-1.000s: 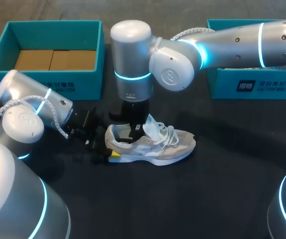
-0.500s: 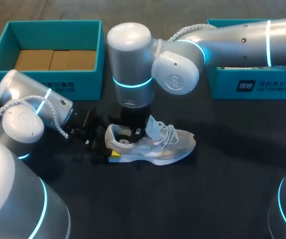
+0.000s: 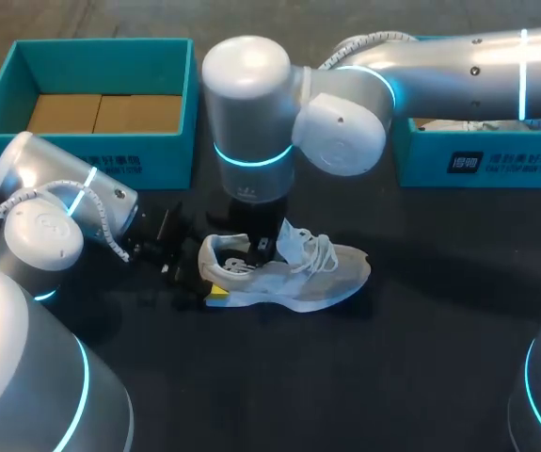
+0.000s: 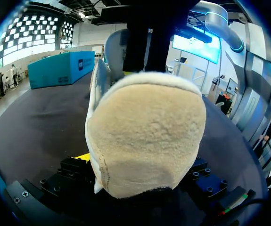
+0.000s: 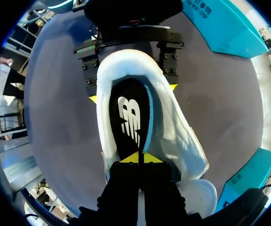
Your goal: Take the shoe out of the shoebox, open the shoe tongue, remove and reinsert the insole, then place the shoe into the shoebox
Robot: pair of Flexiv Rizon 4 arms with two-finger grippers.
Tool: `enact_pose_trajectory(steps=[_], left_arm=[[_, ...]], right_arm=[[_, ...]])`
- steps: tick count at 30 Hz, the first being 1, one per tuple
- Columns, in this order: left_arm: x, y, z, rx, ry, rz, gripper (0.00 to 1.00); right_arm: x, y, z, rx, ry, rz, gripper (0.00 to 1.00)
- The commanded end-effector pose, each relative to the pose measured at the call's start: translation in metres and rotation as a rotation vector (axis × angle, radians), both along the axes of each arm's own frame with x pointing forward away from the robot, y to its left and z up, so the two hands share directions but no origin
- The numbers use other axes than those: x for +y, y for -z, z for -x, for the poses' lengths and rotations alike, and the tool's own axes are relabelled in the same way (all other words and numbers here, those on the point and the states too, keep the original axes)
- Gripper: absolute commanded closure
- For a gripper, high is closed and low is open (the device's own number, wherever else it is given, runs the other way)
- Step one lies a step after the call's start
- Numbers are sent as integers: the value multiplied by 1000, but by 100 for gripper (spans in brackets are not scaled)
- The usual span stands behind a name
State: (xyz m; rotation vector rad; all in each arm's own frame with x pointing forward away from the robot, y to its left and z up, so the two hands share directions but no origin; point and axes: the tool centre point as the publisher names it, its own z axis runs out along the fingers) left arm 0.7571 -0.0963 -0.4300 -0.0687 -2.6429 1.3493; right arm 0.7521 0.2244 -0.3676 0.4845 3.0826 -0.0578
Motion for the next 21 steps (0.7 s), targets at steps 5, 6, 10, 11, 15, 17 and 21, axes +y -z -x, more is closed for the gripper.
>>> enact_pose_trajectory(steps=[5, 6, 10, 11, 15, 17, 21], left_arm=[[0, 6, -3, 0, -1, -2, 100], [0, 6, -3, 0, -1, -2, 100], [0, 6, -3, 0, -1, -2, 100], [0, 6, -3, 0, -1, -2, 100], [0, 6, -3, 0, -1, -2, 100], [0, 6, -3, 0, -1, -2, 100], [0, 6, -3, 0, -1, -2, 100]], right_arm=[[-15, -8, 6, -22, 31, -5, 100], [-17, -8, 6, -21, 36, -2, 100], [-23, -10, 7, -29, 55, -1, 100], [-29, -12, 7, -45, 78, -10, 100], [-34, -15, 6, -65, 96, -29, 100], [-34, -16, 4, -75, 99, -34, 100], [-35, -20, -1, -96, 101, -43, 100]])
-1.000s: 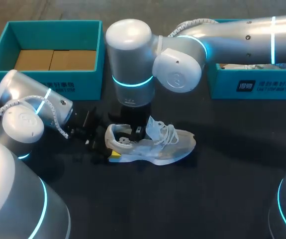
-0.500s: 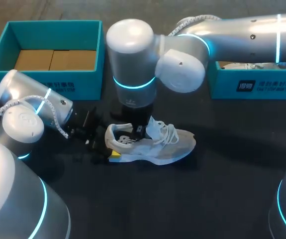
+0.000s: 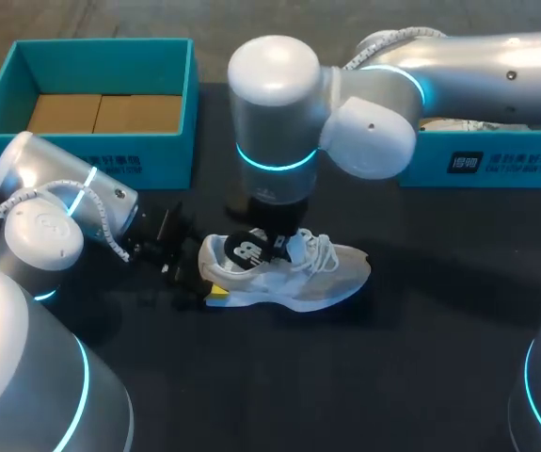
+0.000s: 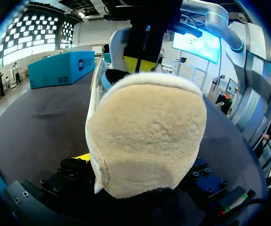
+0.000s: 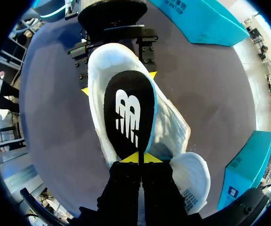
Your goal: Take the shoe out of the shoebox, open the shoe tongue, remove and reinsert the insole, then place the shoe into the shoebox
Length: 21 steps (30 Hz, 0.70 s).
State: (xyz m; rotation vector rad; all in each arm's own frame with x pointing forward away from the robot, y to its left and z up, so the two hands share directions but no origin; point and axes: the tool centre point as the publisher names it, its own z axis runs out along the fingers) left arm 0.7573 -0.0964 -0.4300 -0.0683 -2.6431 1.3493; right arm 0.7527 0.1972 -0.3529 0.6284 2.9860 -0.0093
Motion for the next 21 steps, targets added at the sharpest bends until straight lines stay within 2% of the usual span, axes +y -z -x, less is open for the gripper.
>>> enact_pose_trajectory(steps=[1, 8, 21], left_arm=[[0, 6, -3, 0, -1, -2, 100], [0, 6, -3, 0, -1, -2, 100], [0, 6, -3, 0, -1, -2, 100]], right_arm=[[-8, -6, -1, -29, -1, -25, 100], [-4, -10, -14, -63, -16, -62, 100], [20, -22, -33, -111, -85, -106, 100]])
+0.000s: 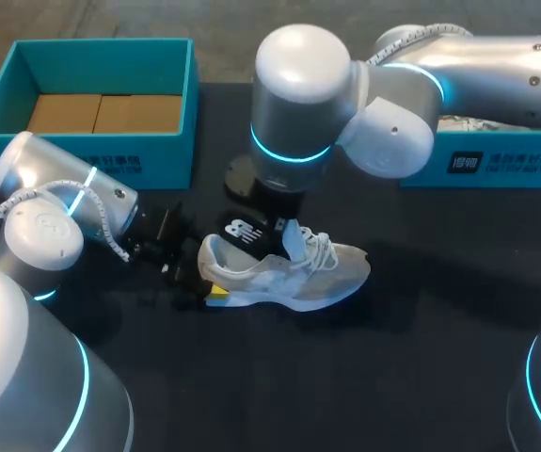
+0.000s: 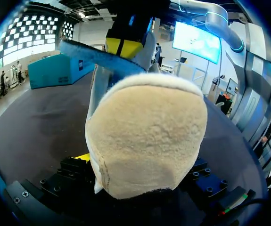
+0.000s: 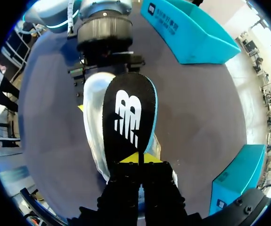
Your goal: Take the shoe out of the shoebox, open the shoe tongue, remove and reinsert the insole, then place the shoe into the shoebox
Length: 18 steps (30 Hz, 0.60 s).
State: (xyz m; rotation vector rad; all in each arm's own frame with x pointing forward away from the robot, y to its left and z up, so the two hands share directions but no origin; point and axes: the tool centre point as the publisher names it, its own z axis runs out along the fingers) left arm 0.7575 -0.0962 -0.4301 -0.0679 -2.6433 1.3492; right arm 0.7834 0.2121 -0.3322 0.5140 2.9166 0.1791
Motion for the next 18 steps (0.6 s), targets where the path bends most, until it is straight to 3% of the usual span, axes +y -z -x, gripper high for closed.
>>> enact_pose_trajectory(steps=[1, 14, 16, 18], left_arm=[[-1, 6, -3, 0, -1, -2, 100], [-1, 6, -3, 0, -1, -2, 100], [-1, 6, -3, 0, -1, -2, 100], [-1, 6, -3, 0, -1, -2, 100]], right_arm=[[8, -2, -4, -2, -20, -4, 100], [22, -5, -12, 3, -81, -88, 100], [23, -5, -12, 3, -85, -97, 81], [23, -5, -12, 6, -89, -101, 72]])
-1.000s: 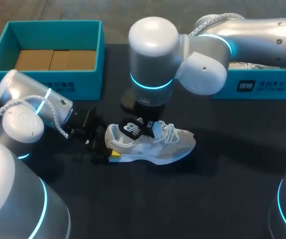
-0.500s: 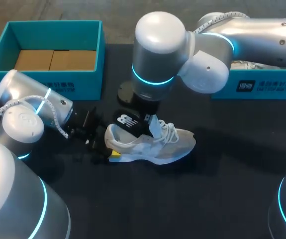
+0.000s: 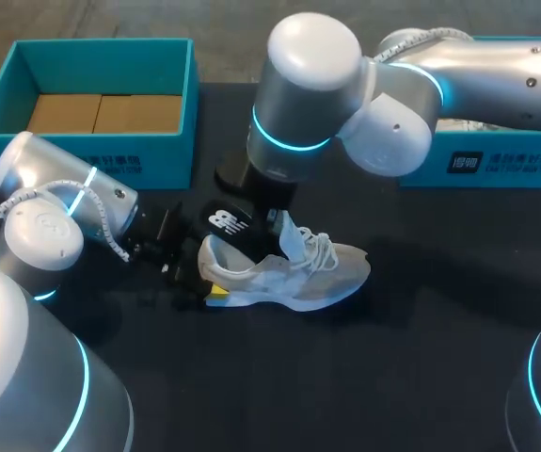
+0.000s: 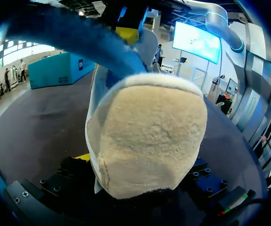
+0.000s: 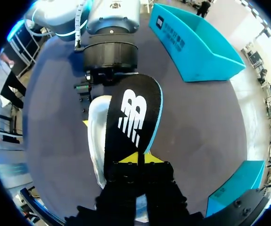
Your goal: Take the shoe out of the shoebox, open the shoe tongue, remove and reinsert the insole, then place the shoe into the shoebox
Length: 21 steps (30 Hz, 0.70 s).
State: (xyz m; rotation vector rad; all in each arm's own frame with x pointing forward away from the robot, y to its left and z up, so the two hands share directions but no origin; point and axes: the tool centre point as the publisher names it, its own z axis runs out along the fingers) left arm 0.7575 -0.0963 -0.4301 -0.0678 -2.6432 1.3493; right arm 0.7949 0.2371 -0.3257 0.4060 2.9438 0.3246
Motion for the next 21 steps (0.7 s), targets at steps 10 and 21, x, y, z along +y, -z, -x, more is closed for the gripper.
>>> enact_pose_trajectory(steps=[10, 21], left_arm=[[0, 6, -2, 0, -1, -2, 100], [0, 6, -2, 0, -1, -2, 100]], right_arm=[[-8, -3, -1, 63, -55, -138, 59], [-3, 0, -14, 185, -159, -264, 55]])
